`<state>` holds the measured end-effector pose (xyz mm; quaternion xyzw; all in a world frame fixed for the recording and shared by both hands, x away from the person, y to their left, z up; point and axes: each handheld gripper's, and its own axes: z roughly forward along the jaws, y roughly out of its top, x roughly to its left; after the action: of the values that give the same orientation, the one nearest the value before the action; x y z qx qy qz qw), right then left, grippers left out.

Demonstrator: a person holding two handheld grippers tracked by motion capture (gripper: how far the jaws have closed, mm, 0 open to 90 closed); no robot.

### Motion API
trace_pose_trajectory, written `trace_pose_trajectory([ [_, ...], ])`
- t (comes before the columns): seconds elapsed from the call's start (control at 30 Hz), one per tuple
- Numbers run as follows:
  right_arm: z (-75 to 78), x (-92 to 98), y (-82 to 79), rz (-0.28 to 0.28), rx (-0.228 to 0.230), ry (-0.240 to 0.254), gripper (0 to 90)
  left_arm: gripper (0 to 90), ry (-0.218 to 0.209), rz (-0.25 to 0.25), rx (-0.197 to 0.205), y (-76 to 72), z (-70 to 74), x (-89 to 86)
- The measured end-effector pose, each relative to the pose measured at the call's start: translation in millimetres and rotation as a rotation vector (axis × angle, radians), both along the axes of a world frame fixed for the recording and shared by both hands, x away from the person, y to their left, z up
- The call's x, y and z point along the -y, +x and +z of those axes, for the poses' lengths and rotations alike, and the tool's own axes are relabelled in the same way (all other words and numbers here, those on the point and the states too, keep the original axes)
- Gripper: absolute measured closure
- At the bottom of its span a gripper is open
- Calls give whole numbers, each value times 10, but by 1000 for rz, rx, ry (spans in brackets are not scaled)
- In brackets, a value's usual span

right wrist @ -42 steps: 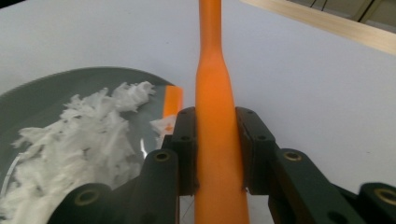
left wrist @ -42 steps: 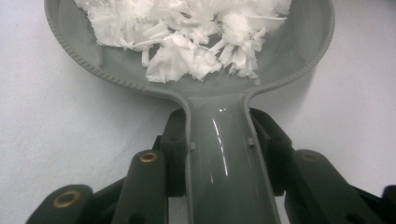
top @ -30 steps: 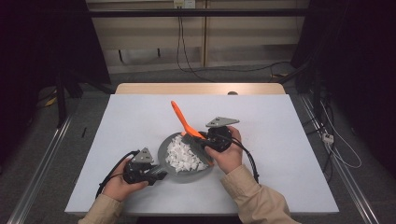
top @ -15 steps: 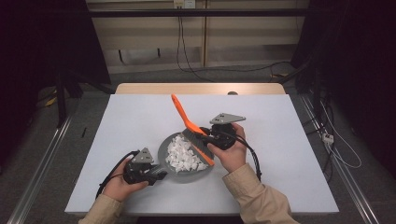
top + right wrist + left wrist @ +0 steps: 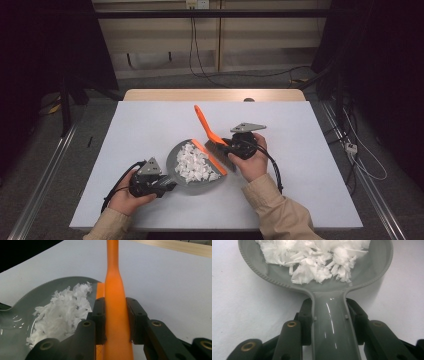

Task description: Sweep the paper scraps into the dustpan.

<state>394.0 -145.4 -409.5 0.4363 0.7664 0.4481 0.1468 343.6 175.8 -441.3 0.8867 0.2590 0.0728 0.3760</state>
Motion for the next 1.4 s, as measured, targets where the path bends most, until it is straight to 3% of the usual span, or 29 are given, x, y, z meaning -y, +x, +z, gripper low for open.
trace_pose_trajectory([
  [0.17, -46, 38, 25, -25, 0, -37, 719, 628, 20, -2, -1, -15, 6, -22],
  [0.23, -33, 63, 29, -32, 5, -32, 719, 628, 3, -10, -9, -20, 6, -35],
  [0.33, -8, 98, 28, -39, 15, -23, 719, 628, 19, -3, -13, -26, 3, -41],
  [0.47, 4, 99, 21, -39, 20, -16, 719, 628, 21, -29, -30, -18, -4, -32],
  [0.9, 19, 161, 31, -65, 24, -21, 719, 627, -1, -42, -22, 23, 71, 25],
  [1.07, 49, 191, 21, -71, 33, -27, 719, 627, 22, -63, -19, -56, 127, 24],
  [1.23, 54, 208, 20, -74, 38, -30, 719, 627, -7, -57, -26, 6, 118, 68],
  [1.4, 98, 222, -2, -84, 54, -24, 719, 627, 27, -56, -31, 23, 71, 100],
])
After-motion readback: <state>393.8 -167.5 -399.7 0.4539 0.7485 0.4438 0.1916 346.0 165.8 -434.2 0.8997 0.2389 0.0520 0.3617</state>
